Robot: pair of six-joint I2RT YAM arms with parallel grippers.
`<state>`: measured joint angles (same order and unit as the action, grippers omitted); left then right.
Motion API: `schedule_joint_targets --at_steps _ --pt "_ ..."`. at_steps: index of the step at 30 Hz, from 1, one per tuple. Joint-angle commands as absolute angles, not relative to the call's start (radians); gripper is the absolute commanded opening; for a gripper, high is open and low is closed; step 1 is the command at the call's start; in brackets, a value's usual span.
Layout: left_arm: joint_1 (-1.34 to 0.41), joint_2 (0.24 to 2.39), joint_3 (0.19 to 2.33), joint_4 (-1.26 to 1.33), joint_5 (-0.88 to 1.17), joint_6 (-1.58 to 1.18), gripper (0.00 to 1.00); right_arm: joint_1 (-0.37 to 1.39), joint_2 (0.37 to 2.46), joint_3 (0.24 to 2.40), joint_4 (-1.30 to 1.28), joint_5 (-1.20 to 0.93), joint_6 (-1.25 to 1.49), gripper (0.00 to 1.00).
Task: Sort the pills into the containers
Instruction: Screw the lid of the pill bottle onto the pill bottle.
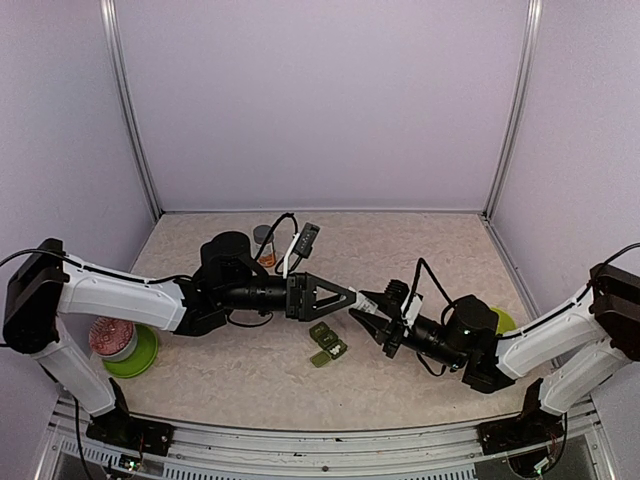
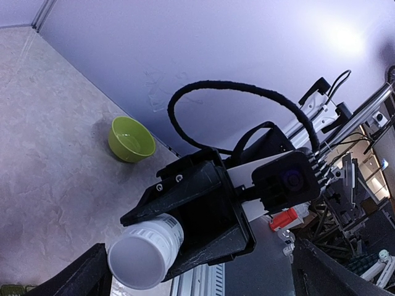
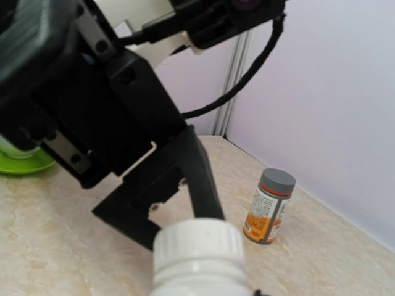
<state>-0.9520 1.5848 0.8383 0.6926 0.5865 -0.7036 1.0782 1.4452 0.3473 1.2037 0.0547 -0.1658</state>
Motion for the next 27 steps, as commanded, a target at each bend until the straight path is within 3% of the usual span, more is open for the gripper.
schedule_joint_targets --at_steps 1,27 --pt "-0.962 1.598 0.831 0.746 0.610 -0.710 0.99 1.088 1.435 0.334 1.233 0.088 -0.155 0.00" --pt "-0.959 1.603 0.819 0.752 0.592 -0.710 0.99 1.097 1.475 0.371 1.208 -0.055 -0.133 0.00"
